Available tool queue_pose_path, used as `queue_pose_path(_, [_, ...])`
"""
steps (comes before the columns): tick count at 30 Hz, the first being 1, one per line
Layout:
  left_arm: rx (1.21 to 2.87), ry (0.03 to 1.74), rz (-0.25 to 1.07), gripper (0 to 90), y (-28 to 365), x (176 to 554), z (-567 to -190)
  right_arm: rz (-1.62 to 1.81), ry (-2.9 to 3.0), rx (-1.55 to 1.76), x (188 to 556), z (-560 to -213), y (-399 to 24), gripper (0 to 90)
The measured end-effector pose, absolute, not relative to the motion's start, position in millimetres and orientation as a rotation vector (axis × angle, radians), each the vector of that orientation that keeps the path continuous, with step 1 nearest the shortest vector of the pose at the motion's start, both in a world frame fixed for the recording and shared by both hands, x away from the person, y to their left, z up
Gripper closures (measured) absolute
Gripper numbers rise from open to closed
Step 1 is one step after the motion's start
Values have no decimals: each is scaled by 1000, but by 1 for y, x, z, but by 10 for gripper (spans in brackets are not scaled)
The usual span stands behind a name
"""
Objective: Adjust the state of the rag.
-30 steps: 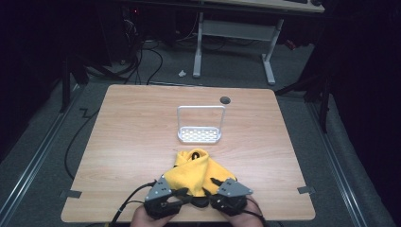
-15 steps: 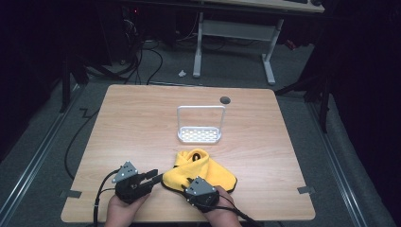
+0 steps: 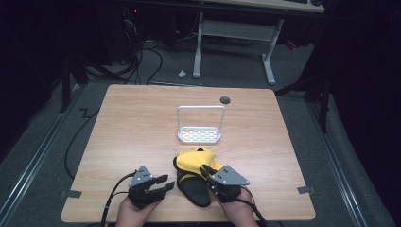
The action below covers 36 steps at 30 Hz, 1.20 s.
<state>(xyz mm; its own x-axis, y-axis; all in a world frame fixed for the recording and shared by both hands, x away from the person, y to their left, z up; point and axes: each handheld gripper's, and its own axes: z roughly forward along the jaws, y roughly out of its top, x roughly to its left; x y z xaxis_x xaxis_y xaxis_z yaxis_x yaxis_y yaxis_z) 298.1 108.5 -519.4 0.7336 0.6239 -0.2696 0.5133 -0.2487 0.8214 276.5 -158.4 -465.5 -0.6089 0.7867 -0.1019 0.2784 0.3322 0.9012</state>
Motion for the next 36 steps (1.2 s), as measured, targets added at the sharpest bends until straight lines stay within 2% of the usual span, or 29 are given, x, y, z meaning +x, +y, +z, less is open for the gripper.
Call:
queue_pose_path(4, [1965, 844, 133, 430, 88, 298, -522, 1267, 2052, 956, 276, -464, -165, 835])
queue_pose_path(7, [2007, 839, 151, 411, 73, 299, -529, 1272, 2051, 946, 275, -463, -165, 835])
queue_pose_path(8, [2016, 849, 153, 474, 72, 301, -531, 1273, 2050, 944, 274, -463, -165, 834])
queue_pose_path(9, [2022, 866, 165, 631, 72, 301, -532, 1272, 2052, 938, 274, -463, -165, 834])
queue_pose_path(10, [2018, 874, 175, 747, 73, 302, -532, 1268, 2054, 938, 274, -463, -166, 833])
queue_pose_path(11, [2018, 883, 198, 813, 74, 303, -530, 1265, 2055, 937, 274, -463, -166, 833])
queue_pose_path(12, [2018, 883, 198, 829, 74, 303, -530, 1265, 2055, 937, 274, -463, -166, 833])
queue_pose_path(15, [2010, 920, 251, 837, 90, 310, -524, 1224, 2060, 932, 270, -465, -174, 847])
queue_pose_path(18, [1966, 1012, 318, 838, 126, 324, -517, 1179, 2055, 941, 268, -467, -187, 861])
queue_pose_path(23, [1925, 1040, 380, 838, 161, 333, -504, 1144, 2012, 1019, 271, -469, -218, 872])
queue_pose_path(29, [1894, 969, 440, 828, 158, 331, -481, 1139, 1962, 990, 277, -457, -219, 871])
queue_pose_path(32, [1866, 950, 402, 806, 160, 326, -475, 1197, 1932, 1010, 276, -449, -222, 869])
queue_pose_path(36, [1951, 941, 344, 754, 161, 315, -492, 1207, 2014, 1012, 267, -458, -222, 854])
